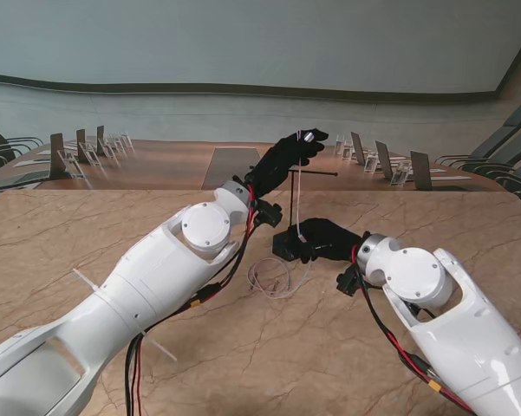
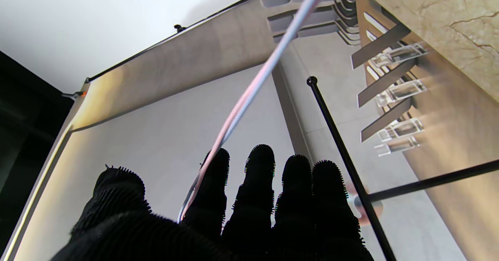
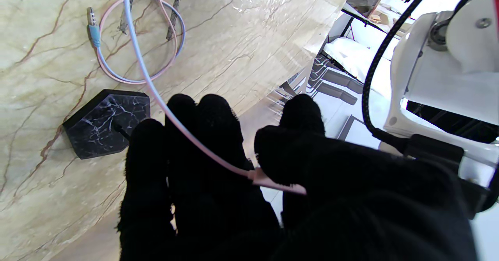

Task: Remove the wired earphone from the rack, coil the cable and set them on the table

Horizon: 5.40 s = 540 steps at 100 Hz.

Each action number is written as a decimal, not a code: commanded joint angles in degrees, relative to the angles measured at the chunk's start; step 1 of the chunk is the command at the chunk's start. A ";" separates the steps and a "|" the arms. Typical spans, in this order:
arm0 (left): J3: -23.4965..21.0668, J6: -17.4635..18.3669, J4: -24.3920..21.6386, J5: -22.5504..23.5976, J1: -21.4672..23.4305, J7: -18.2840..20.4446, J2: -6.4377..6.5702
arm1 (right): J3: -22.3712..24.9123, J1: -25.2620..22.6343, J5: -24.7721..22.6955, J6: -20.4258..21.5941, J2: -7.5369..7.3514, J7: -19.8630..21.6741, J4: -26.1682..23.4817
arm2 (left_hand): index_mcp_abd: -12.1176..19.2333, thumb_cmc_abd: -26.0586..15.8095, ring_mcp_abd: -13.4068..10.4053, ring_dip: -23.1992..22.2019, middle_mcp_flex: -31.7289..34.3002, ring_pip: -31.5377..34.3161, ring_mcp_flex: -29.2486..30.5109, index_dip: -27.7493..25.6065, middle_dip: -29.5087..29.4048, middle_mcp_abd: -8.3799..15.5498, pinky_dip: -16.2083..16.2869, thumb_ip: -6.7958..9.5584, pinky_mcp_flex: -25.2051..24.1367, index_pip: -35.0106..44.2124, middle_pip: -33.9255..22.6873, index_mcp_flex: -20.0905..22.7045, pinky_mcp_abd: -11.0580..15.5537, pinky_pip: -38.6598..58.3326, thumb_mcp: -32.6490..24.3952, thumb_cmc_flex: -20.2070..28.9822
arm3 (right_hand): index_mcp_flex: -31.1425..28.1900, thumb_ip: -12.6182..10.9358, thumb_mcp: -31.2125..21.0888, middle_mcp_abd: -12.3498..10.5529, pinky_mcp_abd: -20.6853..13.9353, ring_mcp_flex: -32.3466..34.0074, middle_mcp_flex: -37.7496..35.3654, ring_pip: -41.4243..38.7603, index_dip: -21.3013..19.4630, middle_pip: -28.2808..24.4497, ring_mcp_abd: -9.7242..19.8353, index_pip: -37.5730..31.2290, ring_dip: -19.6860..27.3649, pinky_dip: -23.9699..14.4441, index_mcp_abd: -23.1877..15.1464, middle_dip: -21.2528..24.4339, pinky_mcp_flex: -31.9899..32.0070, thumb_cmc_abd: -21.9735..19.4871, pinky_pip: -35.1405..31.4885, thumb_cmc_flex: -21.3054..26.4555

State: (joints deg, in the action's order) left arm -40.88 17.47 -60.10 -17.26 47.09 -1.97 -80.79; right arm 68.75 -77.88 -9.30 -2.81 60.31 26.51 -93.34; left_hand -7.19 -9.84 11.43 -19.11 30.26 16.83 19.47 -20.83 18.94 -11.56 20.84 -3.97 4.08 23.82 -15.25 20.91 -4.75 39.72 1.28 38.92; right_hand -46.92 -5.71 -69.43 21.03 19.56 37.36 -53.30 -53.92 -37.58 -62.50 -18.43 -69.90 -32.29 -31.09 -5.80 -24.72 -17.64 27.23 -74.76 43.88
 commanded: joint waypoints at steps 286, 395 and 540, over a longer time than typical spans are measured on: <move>-3.95 -6.57 -29.89 5.33 25.56 -4.14 7.13 | -0.77 -8.66 -8.31 -8.97 0.94 -7.24 -2.21 | 4.33 -0.11 2.90 -2.17 10.48 7.22 10.68 -2.00 1.36 0.33 3.63 0.48 9.13 2.85 -3.41 0.23 -3.51 9.62 1.10 3.42 | -2.05 2.20 -1.68 6.58 -1.64 0.84 0.83 -2.06 0.89 -0.58 0.10 -4.36 -0.04 0.09 1.91 1.23 1.68 3.46 -2.27 -1.92; -1.52 -7.75 -32.72 3.89 27.72 -0.06 8.22 | -2.68 -0.96 -9.21 -7.15 2.59 -12.79 7.84 | 2.03 0.07 11.87 -4.77 17.38 12.54 20.39 -1.73 4.38 -5.38 5.32 0.47 18.20 4.35 -9.17 2.65 -15.60 15.38 1.12 5.48 | -0.93 2.59 0.07 6.22 -2.68 -0.48 2.16 -2.24 0.69 -0.80 0.39 -4.05 0.22 0.05 1.21 1.90 2.67 2.73 -2.42 -1.55; -2.23 -8.33 -26.42 4.51 28.53 1.93 8.61 | 8.56 -4.36 -15.57 8.32 1.12 -12.28 -3.88 | -5.36 0.59 14.84 -14.53 21.57 18.46 21.97 -5.27 15.35 -6.51 11.08 0.46 13.06 14.26 -13.63 13.81 -21.93 22.42 1.59 -4.15 | -6.87 7.64 -9.19 6.70 0.54 3.52 -3.31 -1.16 5.53 2.27 -1.16 -1.82 1.21 1.15 2.14 2.66 -0.22 13.27 -2.73 -4.59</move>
State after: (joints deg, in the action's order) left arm -43.04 9.51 -86.79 -12.44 75.44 -0.52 -72.19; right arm 76.96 -81.93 -24.71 4.81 61.64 13.90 -95.43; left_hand -12.29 -9.82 25.20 -33.20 53.39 36.07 42.72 -26.52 34.86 -17.37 31.16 -3.97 18.04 38.56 -29.95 33.29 -25.81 61.51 1.84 36.89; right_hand -51.16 -2.58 -77.15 21.09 20.35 37.92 -54.48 -53.99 -31.69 -60.77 -18.81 -69.24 -31.07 -31.09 -5.88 -22.04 -17.56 35.59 -75.29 42.36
